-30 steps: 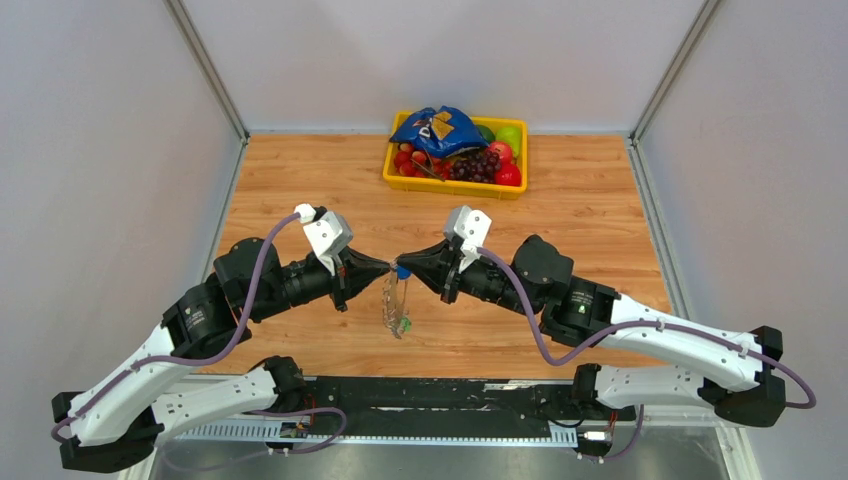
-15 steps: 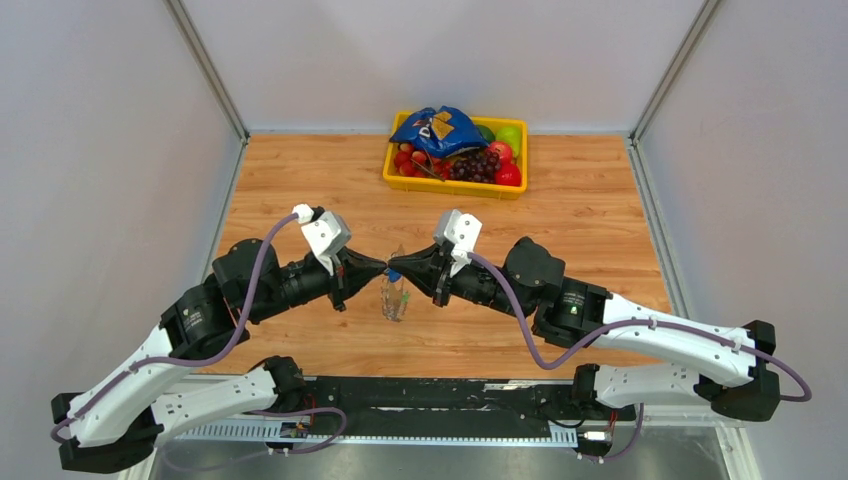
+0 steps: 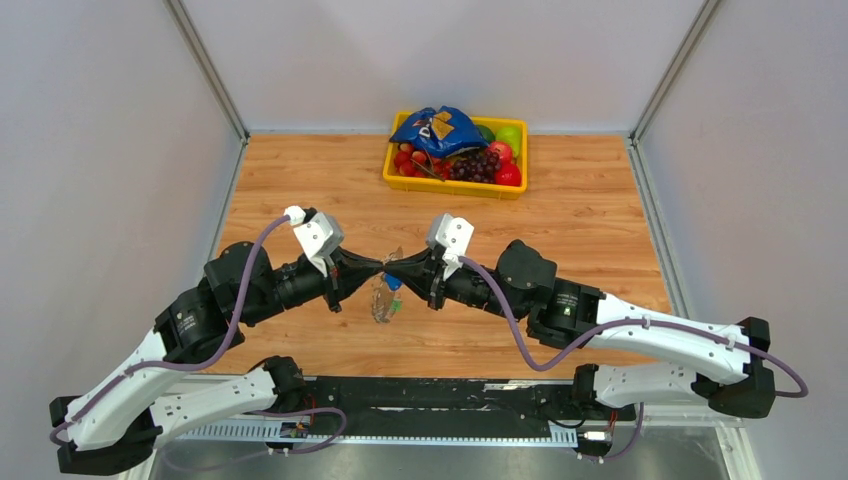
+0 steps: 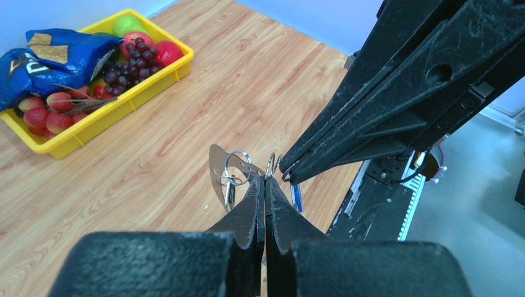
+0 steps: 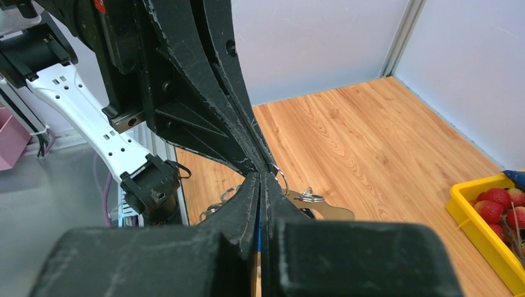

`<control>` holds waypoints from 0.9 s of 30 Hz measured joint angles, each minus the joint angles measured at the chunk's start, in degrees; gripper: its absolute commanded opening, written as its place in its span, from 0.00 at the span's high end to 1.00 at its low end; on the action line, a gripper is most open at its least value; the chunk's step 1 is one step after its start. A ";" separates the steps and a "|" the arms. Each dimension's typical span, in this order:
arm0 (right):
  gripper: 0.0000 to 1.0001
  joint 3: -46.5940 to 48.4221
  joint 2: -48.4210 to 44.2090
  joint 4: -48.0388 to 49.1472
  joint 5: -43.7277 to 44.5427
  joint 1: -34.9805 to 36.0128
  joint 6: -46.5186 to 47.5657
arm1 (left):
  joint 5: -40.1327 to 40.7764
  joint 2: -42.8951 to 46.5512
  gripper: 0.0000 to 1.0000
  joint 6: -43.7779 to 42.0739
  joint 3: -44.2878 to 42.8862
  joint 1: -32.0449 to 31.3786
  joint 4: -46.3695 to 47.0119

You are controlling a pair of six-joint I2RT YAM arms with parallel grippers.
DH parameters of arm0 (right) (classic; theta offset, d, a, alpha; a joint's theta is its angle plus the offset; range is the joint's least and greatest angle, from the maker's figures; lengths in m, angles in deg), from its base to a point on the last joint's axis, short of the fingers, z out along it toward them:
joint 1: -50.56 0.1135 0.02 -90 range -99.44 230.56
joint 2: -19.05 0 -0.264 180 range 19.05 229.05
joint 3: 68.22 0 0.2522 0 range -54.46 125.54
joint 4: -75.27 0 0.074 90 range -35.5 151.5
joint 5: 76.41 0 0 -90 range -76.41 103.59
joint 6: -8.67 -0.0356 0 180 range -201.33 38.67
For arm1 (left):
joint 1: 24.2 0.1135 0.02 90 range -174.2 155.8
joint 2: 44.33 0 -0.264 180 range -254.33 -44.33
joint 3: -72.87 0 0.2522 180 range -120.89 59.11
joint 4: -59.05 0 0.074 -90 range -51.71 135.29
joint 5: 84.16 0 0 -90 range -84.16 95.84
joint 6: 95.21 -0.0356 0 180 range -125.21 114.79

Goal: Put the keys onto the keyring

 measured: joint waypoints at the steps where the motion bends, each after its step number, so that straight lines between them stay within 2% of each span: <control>1: 1.00 0.00 0.17 0.02 0.04 0.07 0.00 | 0.00 0.00 1.00 0.00 0.00 0.00 0.00; 13: 1.00 0.04 0.68 1.73 1.79 1.66 0.24 | -0.04 0.02 1.00 0.00 0.00 0.00 -0.02; 27: 1.00 0.15 1.05 2.99 9.40 3.78 2.08 | -0.02 0.50 1.00 0.00 0.00 0.00 -0.09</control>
